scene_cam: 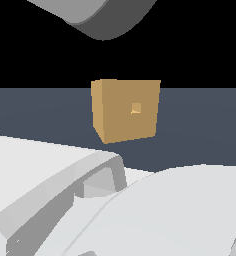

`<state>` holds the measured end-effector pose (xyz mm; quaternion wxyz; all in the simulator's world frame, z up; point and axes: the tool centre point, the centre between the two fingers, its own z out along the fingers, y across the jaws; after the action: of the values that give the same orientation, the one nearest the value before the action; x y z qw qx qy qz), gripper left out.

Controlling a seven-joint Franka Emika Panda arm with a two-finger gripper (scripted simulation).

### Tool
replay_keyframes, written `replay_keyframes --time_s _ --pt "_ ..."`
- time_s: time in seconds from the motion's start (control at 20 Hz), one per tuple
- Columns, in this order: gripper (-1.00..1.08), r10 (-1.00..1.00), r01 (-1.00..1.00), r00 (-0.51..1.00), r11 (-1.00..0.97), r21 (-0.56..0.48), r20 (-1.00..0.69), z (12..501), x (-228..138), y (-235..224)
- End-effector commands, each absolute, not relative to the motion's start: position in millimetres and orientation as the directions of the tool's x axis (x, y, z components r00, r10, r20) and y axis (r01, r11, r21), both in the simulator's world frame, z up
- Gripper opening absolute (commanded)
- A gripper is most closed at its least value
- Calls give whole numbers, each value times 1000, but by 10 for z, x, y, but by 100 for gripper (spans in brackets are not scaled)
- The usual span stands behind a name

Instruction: Insert the peg into the horizontal hole in a box.

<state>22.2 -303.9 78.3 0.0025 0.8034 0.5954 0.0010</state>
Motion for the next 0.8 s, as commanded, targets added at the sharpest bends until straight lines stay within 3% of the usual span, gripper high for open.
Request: replay_keyframes --time_s 0.0,0.75 --pt "100 952 952 306 -306 3 0 719 208 -3185" --pt "100 946 946 324 -324 0 0 634 184 -3350"
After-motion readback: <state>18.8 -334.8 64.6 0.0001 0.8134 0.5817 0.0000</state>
